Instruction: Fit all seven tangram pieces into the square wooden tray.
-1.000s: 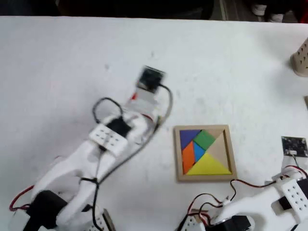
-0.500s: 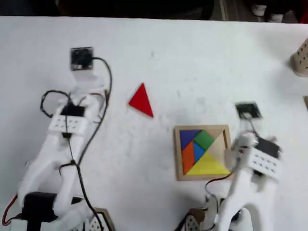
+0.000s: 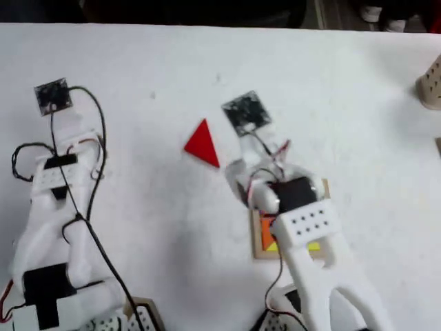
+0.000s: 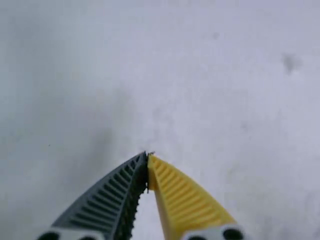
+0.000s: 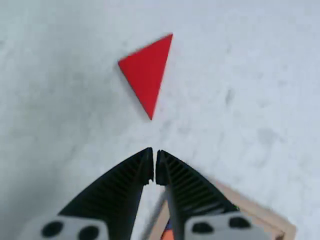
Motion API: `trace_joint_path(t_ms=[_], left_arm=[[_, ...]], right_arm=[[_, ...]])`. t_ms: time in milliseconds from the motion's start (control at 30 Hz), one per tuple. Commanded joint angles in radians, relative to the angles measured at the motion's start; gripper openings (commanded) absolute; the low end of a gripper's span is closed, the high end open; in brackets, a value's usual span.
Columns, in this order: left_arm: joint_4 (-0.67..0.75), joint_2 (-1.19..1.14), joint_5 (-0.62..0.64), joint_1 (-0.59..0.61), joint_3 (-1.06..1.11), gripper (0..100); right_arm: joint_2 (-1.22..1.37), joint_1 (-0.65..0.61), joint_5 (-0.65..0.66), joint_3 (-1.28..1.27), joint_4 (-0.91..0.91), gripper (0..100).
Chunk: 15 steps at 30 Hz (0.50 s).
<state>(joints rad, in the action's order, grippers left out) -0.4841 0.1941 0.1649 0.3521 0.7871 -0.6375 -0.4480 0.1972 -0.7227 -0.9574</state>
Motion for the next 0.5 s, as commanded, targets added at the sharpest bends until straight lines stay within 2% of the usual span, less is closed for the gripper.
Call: trace_joint_path(t_ms=[0,267,467], left_arm=[[-0.011,0.001,-0.009,0.022,-0.008,2],[-0.003,0.007,-0.011,0.019,0.006,2],[-0.002,0.007,-0.011,0.018,0.005,2]], right_arm=[[0.127,-0.033,-0.008,0.048,0.180,1.8],[0.599,-0.012,-0.006,0.170,0.645,1.7],[0.852,0.005,-0.008,0.364,0.667,1.7]])
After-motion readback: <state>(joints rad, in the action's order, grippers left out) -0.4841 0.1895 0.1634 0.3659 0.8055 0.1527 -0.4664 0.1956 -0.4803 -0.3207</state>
